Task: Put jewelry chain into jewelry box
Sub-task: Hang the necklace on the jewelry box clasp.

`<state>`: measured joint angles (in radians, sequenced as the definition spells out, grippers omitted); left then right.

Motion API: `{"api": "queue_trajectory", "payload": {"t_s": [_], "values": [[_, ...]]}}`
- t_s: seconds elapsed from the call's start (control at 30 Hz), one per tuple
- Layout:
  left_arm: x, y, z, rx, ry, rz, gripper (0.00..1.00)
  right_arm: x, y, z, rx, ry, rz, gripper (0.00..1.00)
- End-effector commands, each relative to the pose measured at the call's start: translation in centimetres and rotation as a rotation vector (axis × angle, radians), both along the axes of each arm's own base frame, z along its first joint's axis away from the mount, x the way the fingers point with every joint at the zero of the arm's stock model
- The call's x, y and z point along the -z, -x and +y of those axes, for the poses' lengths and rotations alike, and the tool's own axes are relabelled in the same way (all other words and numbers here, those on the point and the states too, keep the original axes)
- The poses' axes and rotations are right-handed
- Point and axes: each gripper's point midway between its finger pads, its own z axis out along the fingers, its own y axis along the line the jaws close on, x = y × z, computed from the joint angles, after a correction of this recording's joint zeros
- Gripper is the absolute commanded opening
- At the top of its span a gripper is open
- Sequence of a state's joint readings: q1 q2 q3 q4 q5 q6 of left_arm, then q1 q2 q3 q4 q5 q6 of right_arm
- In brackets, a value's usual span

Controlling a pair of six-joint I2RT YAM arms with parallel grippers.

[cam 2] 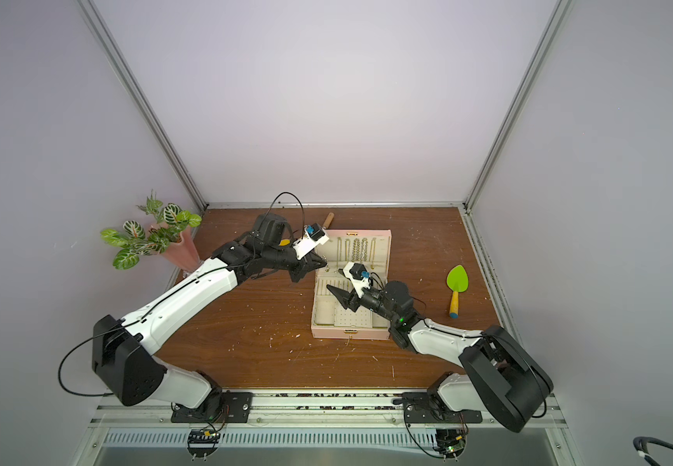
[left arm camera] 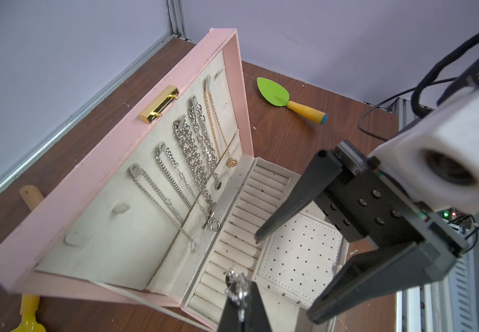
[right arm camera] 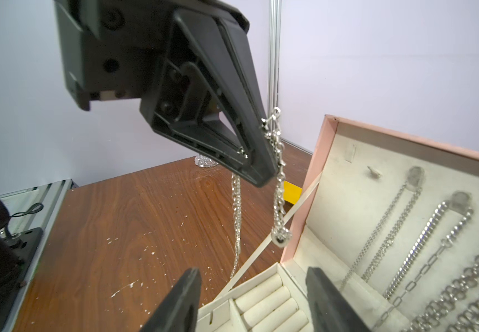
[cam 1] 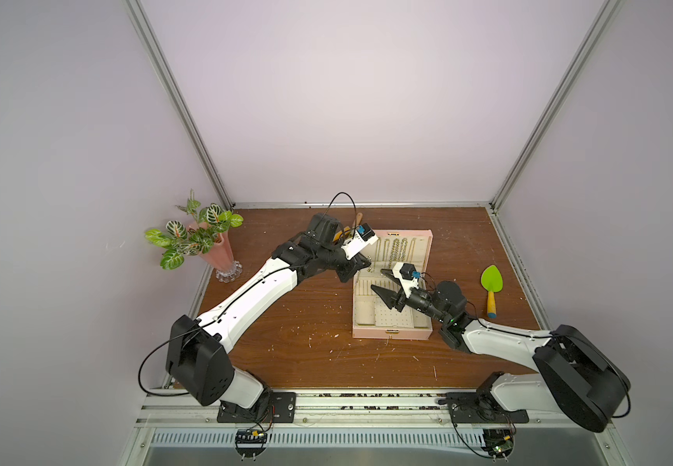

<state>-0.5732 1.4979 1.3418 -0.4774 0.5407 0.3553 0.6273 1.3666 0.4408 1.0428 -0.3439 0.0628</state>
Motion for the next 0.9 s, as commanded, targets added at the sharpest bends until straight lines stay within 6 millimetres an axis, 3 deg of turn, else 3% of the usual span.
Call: {"api": "queue_trajectory", "payload": {"t_s": [0.0,0.27,0.33,0.47,0.7,0.87], "values": [[-0.6,-0.2,-0.8,0.023,-0.016,-0.016,0.01,-3.5,-1.8,0.0,0.062,-0.08,-0.076,0.57],[0.2,-1.3,-1.7,0.035,-0.051,-0.008,0.01,-3.1,-4.1,-0.2,0.155,-0.066,-0.089,0.48],[-0.8,-1.7,-2.0,0.036,-0.041,-0.028,0.01,-3.0,-4.6,-0.3,0.174,-0.061,-0.094,0.46],[-0.7,-2.0,-2.2,0.043,-0.045,-0.028,0.01,-3.2,-5.2,-0.4,0.2,-0.049,-0.113,0.41],[-0.6,-1.9,-2.5,0.058,-0.04,-0.021,0.01,-3.5,-6.1,0.1,0.204,-0.032,-0.129,0.29],[-0.4,-1.7,-2.4,0.061,-0.043,-0.019,0.01,-3.6,-6.7,0.2,0.212,-0.022,-0.132,0.16]]}}
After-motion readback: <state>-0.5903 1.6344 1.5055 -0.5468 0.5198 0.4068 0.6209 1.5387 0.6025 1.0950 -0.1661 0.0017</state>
